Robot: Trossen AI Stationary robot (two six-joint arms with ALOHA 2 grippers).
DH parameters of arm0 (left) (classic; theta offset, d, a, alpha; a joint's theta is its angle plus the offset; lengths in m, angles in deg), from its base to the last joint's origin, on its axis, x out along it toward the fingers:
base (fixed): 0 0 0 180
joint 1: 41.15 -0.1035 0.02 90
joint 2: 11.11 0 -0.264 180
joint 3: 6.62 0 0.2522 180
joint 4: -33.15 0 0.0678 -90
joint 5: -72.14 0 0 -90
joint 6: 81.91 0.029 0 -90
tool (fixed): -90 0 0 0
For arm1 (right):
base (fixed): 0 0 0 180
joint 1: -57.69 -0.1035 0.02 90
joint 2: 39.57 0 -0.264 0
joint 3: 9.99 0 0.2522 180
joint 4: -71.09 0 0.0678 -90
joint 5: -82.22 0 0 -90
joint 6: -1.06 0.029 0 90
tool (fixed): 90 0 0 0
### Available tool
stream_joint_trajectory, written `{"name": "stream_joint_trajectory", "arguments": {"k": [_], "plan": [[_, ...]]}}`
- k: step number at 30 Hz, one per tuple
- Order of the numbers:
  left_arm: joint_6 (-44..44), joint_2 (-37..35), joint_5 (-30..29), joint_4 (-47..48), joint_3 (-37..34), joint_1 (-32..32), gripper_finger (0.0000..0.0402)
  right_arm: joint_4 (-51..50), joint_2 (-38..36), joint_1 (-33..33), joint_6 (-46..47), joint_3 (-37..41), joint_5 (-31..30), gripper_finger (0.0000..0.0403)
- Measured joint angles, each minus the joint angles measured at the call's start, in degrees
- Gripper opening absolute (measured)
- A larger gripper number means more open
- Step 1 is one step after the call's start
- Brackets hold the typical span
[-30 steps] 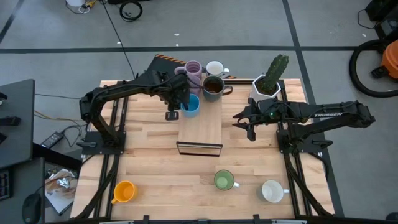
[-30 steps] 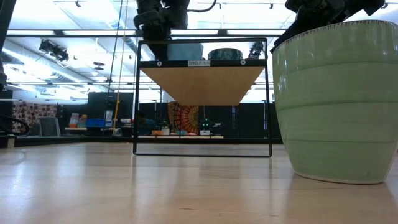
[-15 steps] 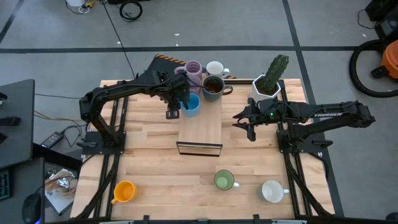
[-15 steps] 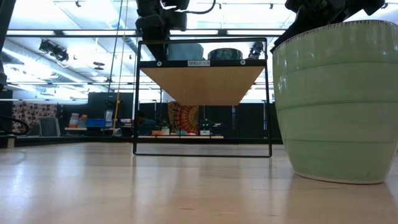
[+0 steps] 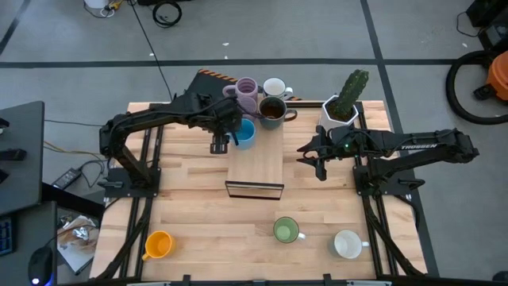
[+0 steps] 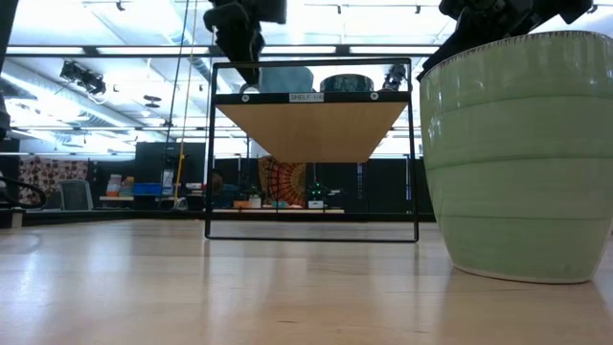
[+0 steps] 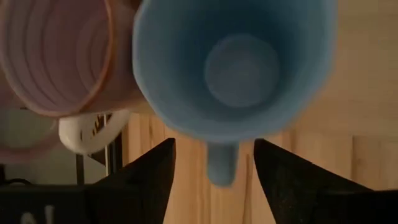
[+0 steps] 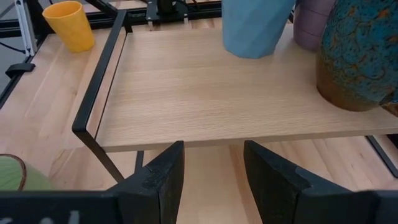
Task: Place coffee mugs
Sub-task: Put the blue mug on the shelf
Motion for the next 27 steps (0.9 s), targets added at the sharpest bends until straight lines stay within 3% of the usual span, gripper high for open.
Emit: {"name": "stream_joint_trajectory", "arguments": {"k": [13,19,27], "plan": [[-1.5,-5.0,-0.8,-3.2,0.1,6.9,0.0233,0.4,0.1,0.0,-0.3,0.0,-0.1,0.0171],[5.5,-4.3,-12.4,-10.9,-2.6,13.3,0.0222,1.4,0.1,0.0,-0.4,0.0,-0.1,0.0171],[6.9,-2.7,-16.8,-12.2,-3.6,13.9,0.021,1.5,0.1,0.0,-0.4,0.0,0.0,0.0171]]}}
